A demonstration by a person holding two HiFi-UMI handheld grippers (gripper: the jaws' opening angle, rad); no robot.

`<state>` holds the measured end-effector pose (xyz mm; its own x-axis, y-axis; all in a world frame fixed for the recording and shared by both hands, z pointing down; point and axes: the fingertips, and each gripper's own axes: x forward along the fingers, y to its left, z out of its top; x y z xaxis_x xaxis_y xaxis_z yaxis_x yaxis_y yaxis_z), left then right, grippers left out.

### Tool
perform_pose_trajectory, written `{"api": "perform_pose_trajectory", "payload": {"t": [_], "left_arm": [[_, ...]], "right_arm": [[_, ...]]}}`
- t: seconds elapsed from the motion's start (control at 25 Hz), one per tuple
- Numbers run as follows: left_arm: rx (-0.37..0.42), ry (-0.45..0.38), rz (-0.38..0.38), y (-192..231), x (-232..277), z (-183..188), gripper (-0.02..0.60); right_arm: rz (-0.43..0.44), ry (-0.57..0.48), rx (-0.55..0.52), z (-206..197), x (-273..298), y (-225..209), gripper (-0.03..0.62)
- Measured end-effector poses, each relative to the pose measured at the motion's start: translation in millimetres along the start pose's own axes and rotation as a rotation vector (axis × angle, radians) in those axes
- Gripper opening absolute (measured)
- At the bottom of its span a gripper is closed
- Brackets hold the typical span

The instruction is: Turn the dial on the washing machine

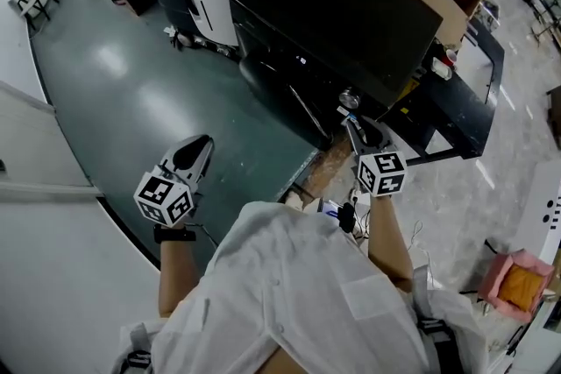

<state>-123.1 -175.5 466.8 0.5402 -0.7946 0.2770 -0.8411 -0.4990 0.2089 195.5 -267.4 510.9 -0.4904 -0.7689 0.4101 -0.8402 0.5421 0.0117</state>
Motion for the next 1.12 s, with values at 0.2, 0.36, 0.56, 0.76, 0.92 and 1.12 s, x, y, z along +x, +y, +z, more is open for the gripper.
{"api": "perform_pose_trajectory", "payload": {"t": [0.2,0.36,0.56,0.76,0.92,1.12], "left_arm": [[-0.014,0.011,0.032,3.9,5.3,-3.6,0.037],[-0.020,0.016,0.049,3.8,8.9,-2.4,0.037],[-0.021,0.027,0.054,2.5,16.1,-2.0,0.037],[-0.024,0.039,0.045,1.0,25.1,-4.6,0.037],[-0.022,0.044,0.033,0.1,32.7,-5.5,0.037],[-0.016,0.049,0.015,-2.5,37.8,-5.9,0.037]], "right_arm": [[0.024,0.056,-0.052,-2.4,32.1,-11.2,0.133],[0.038,0.097,-0.135,1.4,55.3,-19.0,0.155],[0.052,0.159,-0.249,1.8,78.5,-23.3,0.170],[0.051,0.228,-0.348,-14.7,89.1,-22.0,0.176],[0.033,0.206,-0.345,-17.3,87.6,-23.3,0.179],[0.011,0.191,-0.301,-19.1,80.0,-27.0,0.186]]}}
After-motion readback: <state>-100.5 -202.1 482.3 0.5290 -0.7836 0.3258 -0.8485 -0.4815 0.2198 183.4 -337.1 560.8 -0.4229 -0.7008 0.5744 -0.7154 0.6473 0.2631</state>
